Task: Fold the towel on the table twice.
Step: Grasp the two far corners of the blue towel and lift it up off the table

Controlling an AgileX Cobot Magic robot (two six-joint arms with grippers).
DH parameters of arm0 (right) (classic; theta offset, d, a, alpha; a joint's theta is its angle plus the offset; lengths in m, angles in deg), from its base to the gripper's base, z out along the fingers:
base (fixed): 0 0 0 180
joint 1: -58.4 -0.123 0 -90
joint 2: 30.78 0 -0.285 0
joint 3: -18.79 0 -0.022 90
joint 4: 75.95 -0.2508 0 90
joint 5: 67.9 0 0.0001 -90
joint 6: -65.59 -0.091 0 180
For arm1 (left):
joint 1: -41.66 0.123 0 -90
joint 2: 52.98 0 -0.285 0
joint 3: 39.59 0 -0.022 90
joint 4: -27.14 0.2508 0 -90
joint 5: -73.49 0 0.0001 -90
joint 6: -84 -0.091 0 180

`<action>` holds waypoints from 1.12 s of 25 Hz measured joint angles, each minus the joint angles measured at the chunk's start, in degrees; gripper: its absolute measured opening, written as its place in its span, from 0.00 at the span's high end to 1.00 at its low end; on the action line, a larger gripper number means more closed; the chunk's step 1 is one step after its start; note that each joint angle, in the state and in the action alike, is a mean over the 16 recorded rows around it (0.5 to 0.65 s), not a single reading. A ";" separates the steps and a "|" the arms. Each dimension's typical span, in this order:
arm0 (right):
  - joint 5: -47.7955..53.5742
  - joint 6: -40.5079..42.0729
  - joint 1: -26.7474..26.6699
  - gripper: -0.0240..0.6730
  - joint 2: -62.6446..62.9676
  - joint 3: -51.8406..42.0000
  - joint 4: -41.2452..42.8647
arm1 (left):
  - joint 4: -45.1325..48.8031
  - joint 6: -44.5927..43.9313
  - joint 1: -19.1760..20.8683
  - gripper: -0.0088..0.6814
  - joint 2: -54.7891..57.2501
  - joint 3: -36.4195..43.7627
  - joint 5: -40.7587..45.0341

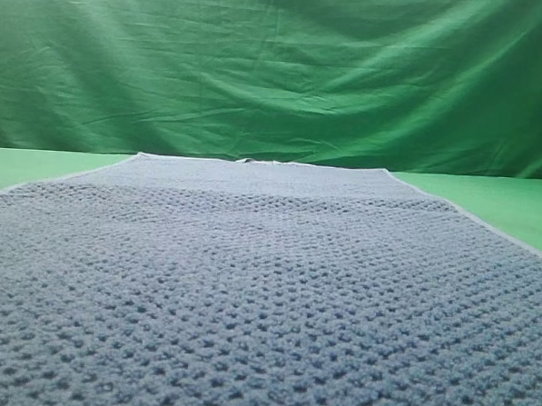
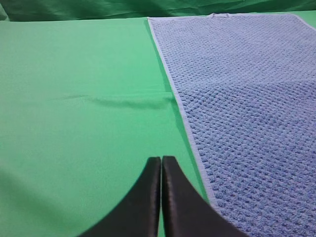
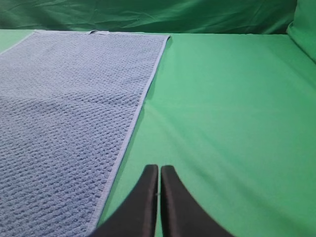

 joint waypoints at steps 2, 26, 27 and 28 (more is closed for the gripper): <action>0.00 0.00 0.00 0.97 0.00 0.00 0.00 | 0.00 0.00 0.00 0.99 0.00 0.00 0.00; 0.00 0.00 0.00 0.97 0.00 0.00 0.00 | -0.29 0.00 0.00 0.99 0.00 0.01 -0.25; 0.00 0.00 0.00 0.97 0.00 0.00 0.00 | -0.48 0.00 0.00 0.99 0.00 0.02 -0.37; 0.00 0.00 0.00 0.97 0.00 0.00 0.00 | -0.91 0.00 0.00 0.99 0.00 0.02 -0.57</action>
